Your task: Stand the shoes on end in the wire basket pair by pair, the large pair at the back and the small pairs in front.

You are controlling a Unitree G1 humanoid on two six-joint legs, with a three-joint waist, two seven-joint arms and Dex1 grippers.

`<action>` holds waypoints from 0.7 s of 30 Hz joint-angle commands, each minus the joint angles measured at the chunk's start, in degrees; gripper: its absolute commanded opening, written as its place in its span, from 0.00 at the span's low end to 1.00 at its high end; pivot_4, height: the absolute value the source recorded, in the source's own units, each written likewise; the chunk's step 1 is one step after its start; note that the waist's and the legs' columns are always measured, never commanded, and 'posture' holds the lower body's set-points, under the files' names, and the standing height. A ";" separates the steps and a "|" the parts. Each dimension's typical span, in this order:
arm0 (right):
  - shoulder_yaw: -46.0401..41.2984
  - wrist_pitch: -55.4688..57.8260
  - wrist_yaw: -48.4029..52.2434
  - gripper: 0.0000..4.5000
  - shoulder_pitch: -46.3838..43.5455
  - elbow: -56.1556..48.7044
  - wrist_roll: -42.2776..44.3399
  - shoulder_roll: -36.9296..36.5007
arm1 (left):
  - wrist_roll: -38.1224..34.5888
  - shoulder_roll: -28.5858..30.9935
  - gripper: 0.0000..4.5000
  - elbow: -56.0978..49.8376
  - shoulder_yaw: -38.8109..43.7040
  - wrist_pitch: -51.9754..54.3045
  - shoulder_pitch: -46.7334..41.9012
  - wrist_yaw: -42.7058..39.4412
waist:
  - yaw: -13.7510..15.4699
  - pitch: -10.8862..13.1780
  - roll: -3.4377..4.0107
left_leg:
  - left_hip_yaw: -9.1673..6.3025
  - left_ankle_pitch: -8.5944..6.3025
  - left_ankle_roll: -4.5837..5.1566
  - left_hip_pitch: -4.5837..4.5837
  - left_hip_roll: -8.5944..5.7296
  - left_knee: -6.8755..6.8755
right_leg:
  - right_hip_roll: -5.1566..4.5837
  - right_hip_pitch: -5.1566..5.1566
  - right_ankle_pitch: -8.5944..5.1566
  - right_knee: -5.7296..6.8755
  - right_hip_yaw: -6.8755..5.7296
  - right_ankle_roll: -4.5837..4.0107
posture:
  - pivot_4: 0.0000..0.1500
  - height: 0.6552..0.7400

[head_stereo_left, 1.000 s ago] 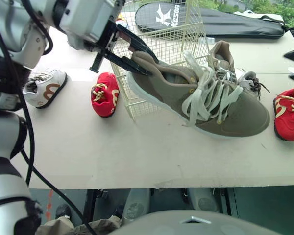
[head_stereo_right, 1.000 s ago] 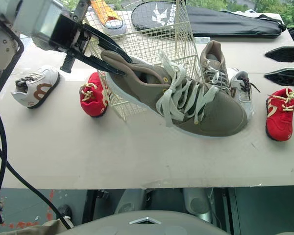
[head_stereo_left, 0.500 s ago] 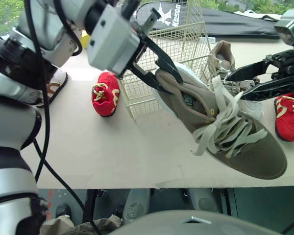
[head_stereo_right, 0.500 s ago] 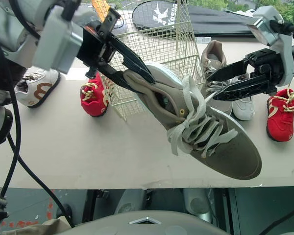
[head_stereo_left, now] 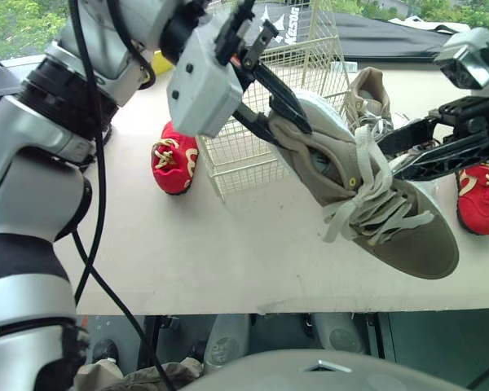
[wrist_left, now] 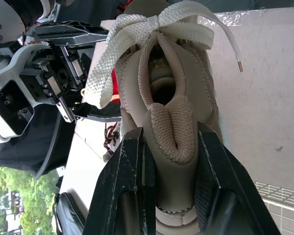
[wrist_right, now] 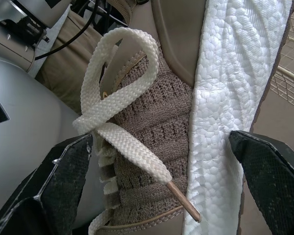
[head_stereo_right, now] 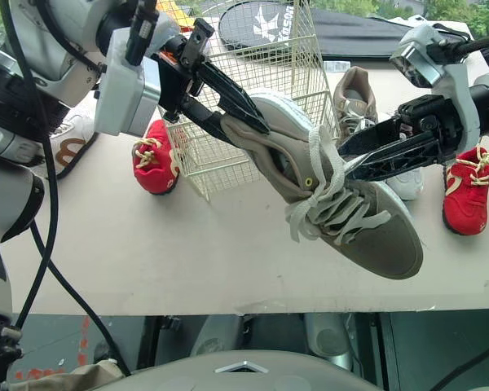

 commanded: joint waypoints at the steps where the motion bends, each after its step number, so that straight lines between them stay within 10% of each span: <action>1: -1.96 0.39 -1.00 1.00 0.79 -2.96 -0.84 -0.30 | -1.81 -0.54 0.16 -0.31 4.43 -0.47 -1.74 -0.23 | 0.03 0.00 0.00 | 0.00 0.00 0.00 0.00 0.00 0.00 | 0.00 0.00 0.00 0.00 0.00 0.00 | 1.00 1.00; 5: -3.19 1.56 -1.64 0.83 3.88 -6.72 0.55 -1.33 | -2.16 -2.03 0.16 -0.30 6.65 -0.12 -1.28 -0.23 | 0.29 0.00 0.00 | -0.04 0.00 0.00 -0.03 0.01 0.02 | -0.02 0.00 0.00 0.01 -0.04 0.00 | 1.00 1.00; 15: -8.65 7.33 -2.92 0.00 8.38 -11.01 4.96 -1.57 | -0.43 -4.42 0.16 0.51 11.44 -0.45 0.37 -0.23 | 0.20 0.00 0.00 | -0.09 0.00 0.00 -0.05 -0.01 0.06 | 0.00 0.00 0.00 0.06 -0.09 0.00 | 1.00 1.00; 19: -12.74 8.88 -6.47 0.00 9.67 -11.09 6.46 0.42 | -0.49 -2.76 0.16 -0.72 14.35 8.73 2.83 -0.23 | 0.12 -0.01 -0.01 | -0.10 0.00 0.00 -0.04 -0.01 0.06 | 0.02 0.00 0.00 0.09 -0.10 0.00 | 1.00 1.00; 21: -15.19 8.52 -7.94 0.00 10.75 -11.40 6.90 1.21 | -0.08 -2.03 0.45 -1.23 18.28 16.79 4.54 0.32 | 0.02 0.00 -0.01 | -0.10 0.00 0.00 -0.04 -0.01 0.07 | 0.03 0.00 0.00 0.12 -0.10 0.00 | 1.00 1.00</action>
